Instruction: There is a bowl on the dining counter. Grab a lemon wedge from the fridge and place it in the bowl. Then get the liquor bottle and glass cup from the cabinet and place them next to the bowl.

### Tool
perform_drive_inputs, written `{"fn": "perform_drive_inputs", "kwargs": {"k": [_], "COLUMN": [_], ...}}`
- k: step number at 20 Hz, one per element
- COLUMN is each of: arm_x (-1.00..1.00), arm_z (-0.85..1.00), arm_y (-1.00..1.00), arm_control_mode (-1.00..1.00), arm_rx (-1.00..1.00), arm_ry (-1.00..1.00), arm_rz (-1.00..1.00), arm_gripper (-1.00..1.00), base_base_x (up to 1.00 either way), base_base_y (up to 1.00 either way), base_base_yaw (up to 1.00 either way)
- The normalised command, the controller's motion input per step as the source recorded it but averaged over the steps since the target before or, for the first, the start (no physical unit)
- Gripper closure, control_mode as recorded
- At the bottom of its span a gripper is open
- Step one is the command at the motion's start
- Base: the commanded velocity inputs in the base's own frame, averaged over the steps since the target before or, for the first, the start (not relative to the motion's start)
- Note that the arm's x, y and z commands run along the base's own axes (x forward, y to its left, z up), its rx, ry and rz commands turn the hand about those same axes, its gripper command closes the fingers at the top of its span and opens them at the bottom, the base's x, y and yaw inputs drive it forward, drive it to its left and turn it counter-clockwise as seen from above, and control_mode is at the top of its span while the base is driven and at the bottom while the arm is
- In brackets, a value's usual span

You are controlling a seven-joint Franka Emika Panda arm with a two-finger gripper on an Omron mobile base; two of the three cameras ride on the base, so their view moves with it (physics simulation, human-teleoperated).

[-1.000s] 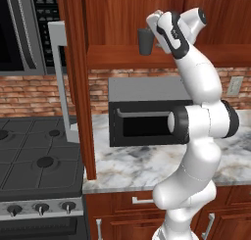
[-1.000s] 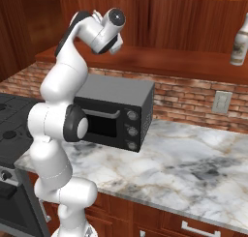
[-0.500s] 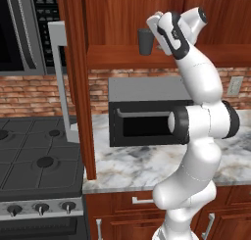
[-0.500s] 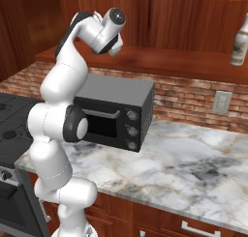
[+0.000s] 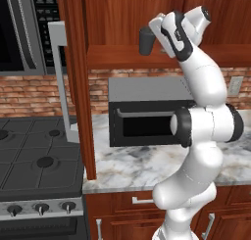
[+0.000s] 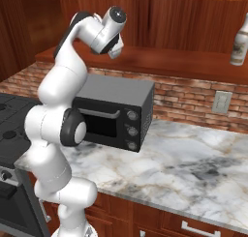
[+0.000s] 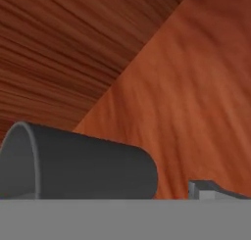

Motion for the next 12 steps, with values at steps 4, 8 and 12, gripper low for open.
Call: {"fn": "perform_drive_inputs", "kwargs": {"k": [4, 8, 12], "arm_x": [-0.17, -0.02, 0.01], "arm_z": [-0.27, -0.22, -0.12], "arm_y": [0.0, 0.0, 0.04], "arm_control_mode": [-1.0, -1.0, -1.0], "arm_rx": [-0.05, -0.05, -0.02], "arm_ry": [0.01, 0.0, 0.0], "arm_rz": [0.0, 0.0, 0.0], "arm_gripper": [-1.0, -1.0, 1.0], "base_base_x": [0.0, 0.0, 0.0], "base_base_y": [0.0, 0.0, 0.0], "base_base_yaw": [0.0, 0.0, 0.0]}}
